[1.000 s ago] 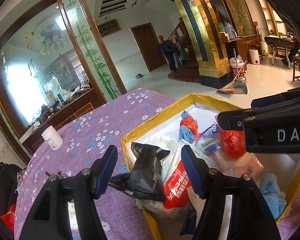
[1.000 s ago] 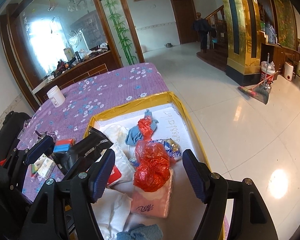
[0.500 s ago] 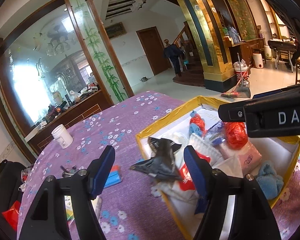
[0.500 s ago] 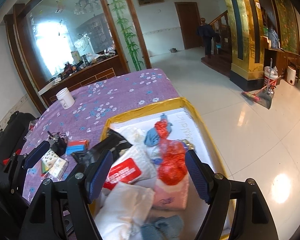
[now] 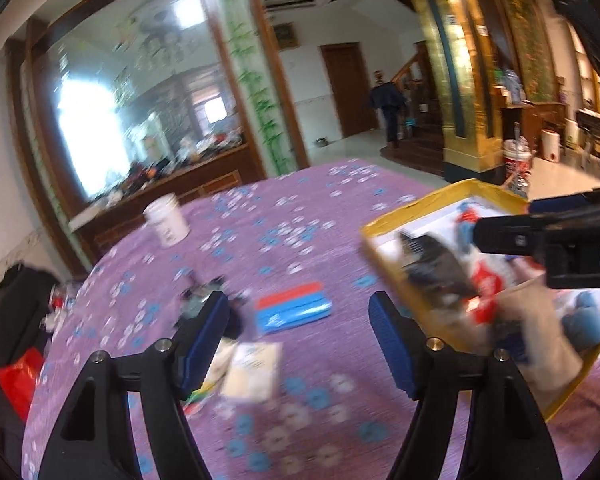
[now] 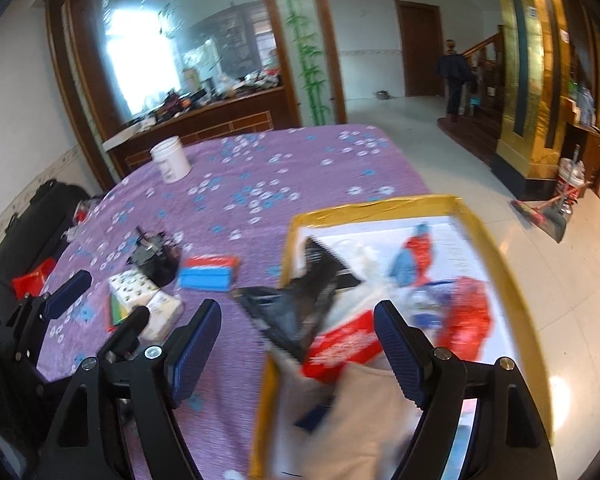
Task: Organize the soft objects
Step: 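Withdraw both grippers from the tray toward the remaining items, then grasp the white Nanjiren tissue pack with the right gripper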
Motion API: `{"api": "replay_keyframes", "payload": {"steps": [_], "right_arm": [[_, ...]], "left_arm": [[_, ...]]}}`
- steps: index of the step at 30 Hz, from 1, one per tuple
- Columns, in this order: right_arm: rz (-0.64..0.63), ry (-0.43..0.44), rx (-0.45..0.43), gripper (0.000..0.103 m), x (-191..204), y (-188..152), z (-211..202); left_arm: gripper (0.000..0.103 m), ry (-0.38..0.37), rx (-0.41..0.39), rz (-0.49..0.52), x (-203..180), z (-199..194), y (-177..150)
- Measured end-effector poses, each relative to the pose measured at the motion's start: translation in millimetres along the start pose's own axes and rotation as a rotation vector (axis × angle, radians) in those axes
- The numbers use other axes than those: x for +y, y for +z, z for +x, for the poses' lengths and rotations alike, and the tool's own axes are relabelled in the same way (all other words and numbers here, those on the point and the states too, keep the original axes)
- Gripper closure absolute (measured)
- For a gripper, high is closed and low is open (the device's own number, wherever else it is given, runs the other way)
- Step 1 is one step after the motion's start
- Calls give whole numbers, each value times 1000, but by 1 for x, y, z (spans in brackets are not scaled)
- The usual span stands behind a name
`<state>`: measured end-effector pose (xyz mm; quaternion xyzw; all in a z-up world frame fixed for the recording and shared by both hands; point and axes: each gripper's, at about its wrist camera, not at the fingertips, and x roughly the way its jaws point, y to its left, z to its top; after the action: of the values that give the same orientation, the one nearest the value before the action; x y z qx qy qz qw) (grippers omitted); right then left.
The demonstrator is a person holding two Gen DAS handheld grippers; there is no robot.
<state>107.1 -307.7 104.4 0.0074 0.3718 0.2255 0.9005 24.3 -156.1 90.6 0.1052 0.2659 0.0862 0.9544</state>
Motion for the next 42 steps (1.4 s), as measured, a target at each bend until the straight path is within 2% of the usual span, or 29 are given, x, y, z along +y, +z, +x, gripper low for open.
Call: {"api": "replay_keyframes", "payload": {"steps": [5,9,14,17,22,26,28,32,37,38,39,40,42], "right_arm": [[-53,55,55,20,38,-2,25],[-104,126,103,20,71,-3,46],[-154,250,170,20,120,4,85],[-157,329,230,20,143,11,114],[-182,398,314,19,170,18,164],[-161,411,354,19,174,21,197],[-155,418,367,19,176,23,206],[-126,485,397,18,183,23,218],[-191,460,401,17,204,14,222],[-201,455,402,23,206,11,221],[-211,446,407,41,209,9,219],[-213,454,419,46,210,6,217],[-223,455,428,46,213,0,209]], "left_arm": [[31,36,90,-128,64,14,-23],[31,114,161,-237,122,24,-47],[31,228,218,-370,180,39,-73],[31,244,241,-447,201,47,-85],[31,282,251,-500,214,51,-94],[31,280,259,-509,216,52,-96],[31,282,270,-507,216,54,-96],[31,296,262,-515,218,54,-95],[31,325,253,-560,228,50,-97],[31,332,249,-567,230,48,-98],[31,343,244,-577,232,47,-98],[31,351,240,-589,235,46,-99],[31,361,237,-608,239,44,-101]]}}
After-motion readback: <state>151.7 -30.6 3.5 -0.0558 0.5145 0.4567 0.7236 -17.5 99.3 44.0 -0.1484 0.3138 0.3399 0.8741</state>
